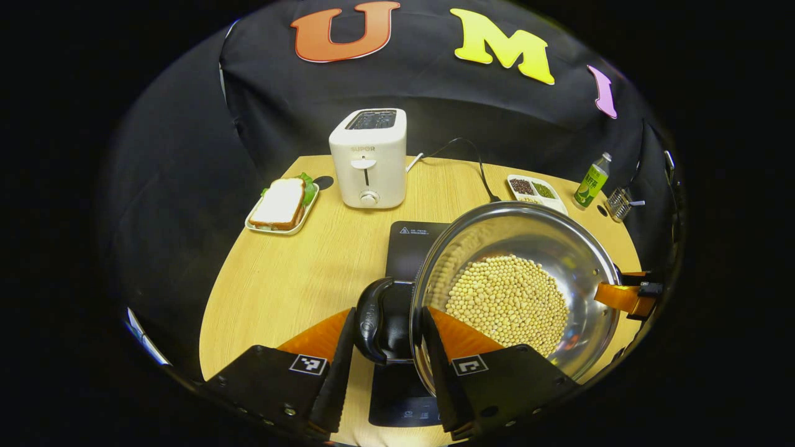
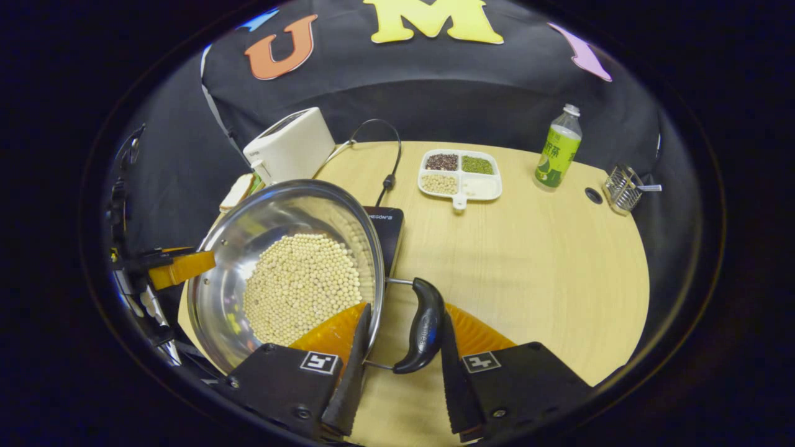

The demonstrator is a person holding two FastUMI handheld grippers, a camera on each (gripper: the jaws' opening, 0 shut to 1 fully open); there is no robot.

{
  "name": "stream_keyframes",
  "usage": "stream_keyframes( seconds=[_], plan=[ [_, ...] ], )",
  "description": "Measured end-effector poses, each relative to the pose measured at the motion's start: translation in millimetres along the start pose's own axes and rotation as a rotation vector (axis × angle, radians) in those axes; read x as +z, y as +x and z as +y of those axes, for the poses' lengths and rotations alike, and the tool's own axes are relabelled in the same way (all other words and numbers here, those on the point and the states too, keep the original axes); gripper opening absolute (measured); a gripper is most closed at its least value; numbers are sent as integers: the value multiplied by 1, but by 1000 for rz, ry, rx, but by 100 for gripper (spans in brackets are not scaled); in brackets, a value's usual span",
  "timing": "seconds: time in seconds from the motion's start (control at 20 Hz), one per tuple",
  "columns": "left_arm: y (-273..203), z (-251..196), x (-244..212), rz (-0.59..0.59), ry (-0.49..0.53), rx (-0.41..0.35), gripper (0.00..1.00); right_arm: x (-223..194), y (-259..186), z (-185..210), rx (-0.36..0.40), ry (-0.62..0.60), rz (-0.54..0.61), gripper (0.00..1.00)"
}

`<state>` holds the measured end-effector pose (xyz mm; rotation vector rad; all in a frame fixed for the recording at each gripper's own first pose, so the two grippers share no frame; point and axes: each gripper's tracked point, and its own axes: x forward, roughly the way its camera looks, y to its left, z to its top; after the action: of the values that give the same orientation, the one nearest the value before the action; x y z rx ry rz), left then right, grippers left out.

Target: First push the handle of the pot to place it horizontally, then grasp the pot with both hands and set it on the induction cooktop.

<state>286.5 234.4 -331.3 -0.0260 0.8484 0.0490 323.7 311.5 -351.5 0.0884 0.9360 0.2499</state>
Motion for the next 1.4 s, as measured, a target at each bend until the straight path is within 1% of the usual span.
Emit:
stream_keyframes(
  seconds=[0.2, 0.25, 0.3, 0.4, 0.55, 1.0, 1.05, 1.1, 1.15, 1.25, 1.3, 1.35, 1.4],
  plan=[
    [7, 6, -3, 9, 4, -7, 58, -1, 1, 6, -19, 8, 6, 56],
    [8, 6, -5, 13, 1, -10, 63, -4, 2, 6, -20, 6, 13, 55],
    [9, 6, -1, -1, 6, -13, 58, -3, 1, 6, -23, 17, 5, 56],
    [9, 7, 0, -4, 20, -15, 58, -4, 1, 5, -25, 18, 13, 56],
    [10, 7, -2, -19, 9, -26, 58, -3, 1, 5, -21, 10, -7, 56],
    [15, 7, -1, -47, 19, -19, 58, -2, 1, 6, -28, 36, -41, 58],
    [13, 8, 0, -55, 24, -15, 60, -2, 1, 6, -25, 40, -50, 60],
    [12, 8, 0, -59, 28, -12, 71, -2, 2, 6, -29, 27, -51, 61],
    [14, 8, 2, -75, 32, -12, 61, -4, 3, 4, -33, 13, -45, 66],
    [13, 8, 2, -104, 40, -22, 62, -3, 4, 7, -39, 13, -60, 77],
    [14, 7, -1, -107, 37, -29, 63, -3, 4, 4, -49, 4, -72, 77],
    [16, 6, -3, -112, 32, -37, 66, 0, 4, 4, -54, -6, -86, 77],
    [12, 7, -3, -112, 17, -30, 63, 1, 4, 3, -60, -17, -96, 77]
  ],
)
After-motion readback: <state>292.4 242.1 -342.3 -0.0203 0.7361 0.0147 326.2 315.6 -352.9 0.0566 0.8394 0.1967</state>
